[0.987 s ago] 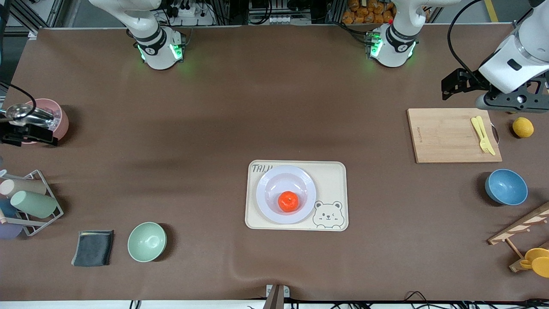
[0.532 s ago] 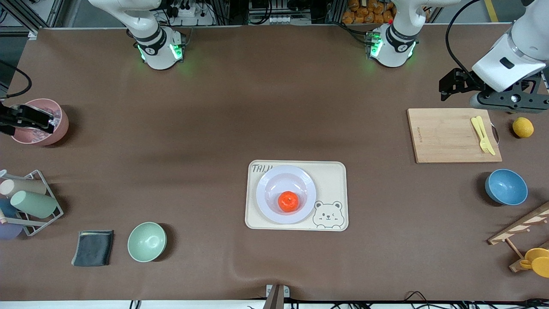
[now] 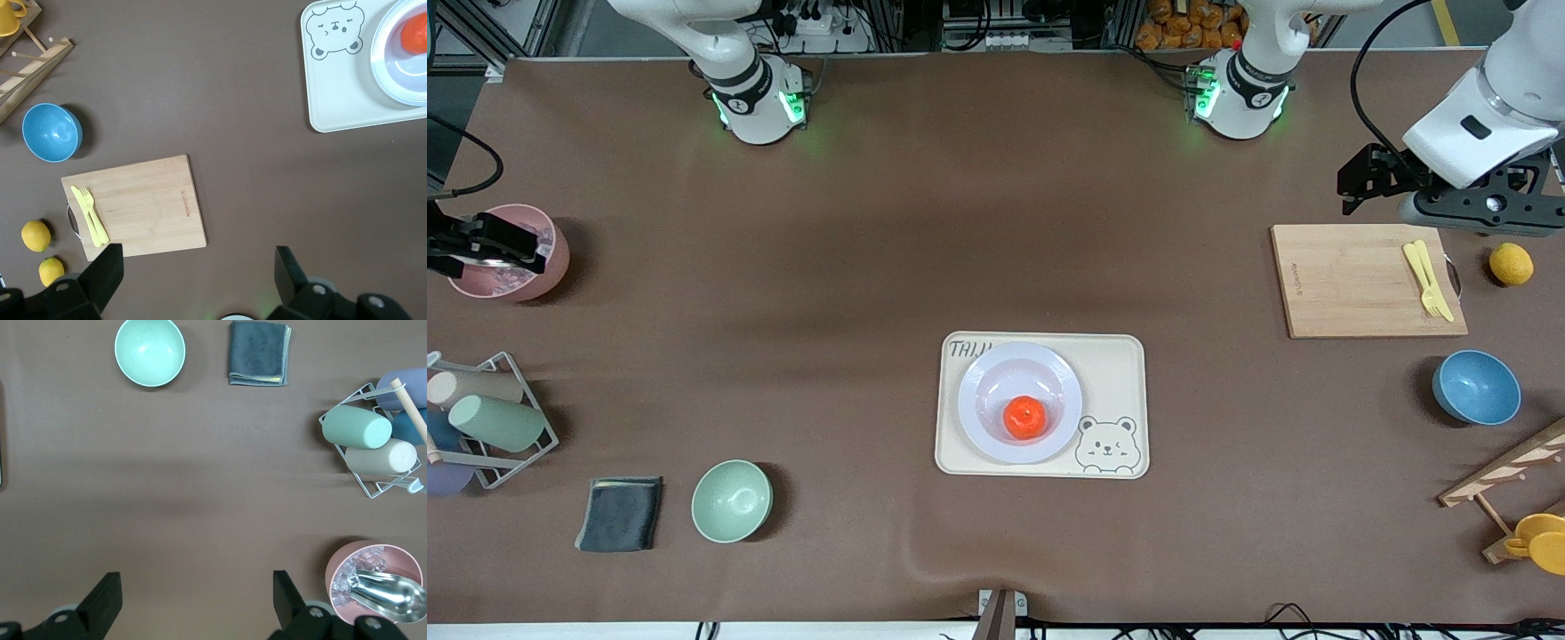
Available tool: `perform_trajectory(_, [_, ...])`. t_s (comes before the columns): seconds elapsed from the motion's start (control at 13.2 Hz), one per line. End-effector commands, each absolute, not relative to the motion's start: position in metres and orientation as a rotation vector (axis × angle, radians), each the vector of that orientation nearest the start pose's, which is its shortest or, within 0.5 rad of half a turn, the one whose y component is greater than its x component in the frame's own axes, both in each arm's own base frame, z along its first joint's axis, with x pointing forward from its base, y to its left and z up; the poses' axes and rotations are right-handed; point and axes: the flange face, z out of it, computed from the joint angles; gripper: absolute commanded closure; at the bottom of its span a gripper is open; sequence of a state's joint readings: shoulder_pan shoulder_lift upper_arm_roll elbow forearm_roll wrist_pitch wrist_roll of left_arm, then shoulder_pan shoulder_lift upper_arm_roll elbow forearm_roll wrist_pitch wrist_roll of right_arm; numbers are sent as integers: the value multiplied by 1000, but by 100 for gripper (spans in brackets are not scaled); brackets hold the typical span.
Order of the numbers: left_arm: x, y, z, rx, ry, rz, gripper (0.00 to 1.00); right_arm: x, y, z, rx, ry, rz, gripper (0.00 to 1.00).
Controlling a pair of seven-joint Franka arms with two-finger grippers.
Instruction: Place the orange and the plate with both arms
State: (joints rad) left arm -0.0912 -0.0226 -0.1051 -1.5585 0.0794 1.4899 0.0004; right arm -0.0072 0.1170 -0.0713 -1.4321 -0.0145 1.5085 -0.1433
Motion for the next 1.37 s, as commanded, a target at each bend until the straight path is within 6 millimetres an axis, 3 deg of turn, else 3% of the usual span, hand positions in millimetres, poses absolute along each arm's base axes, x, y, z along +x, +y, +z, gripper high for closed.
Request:
perform_trajectory(0.0, [529,-98,638,-3037,299,46,0,560,-44,619,-3180,-102,44,0])
perform_trajectory(0.38, [529,-98,638,-3063,287,50,0,544,-43,611,-3171,-97,27,0])
perform_trajectory(1.29, [529,-100,637,-3064,292,52,0,550,-51,614,-3133,-38,11,0])
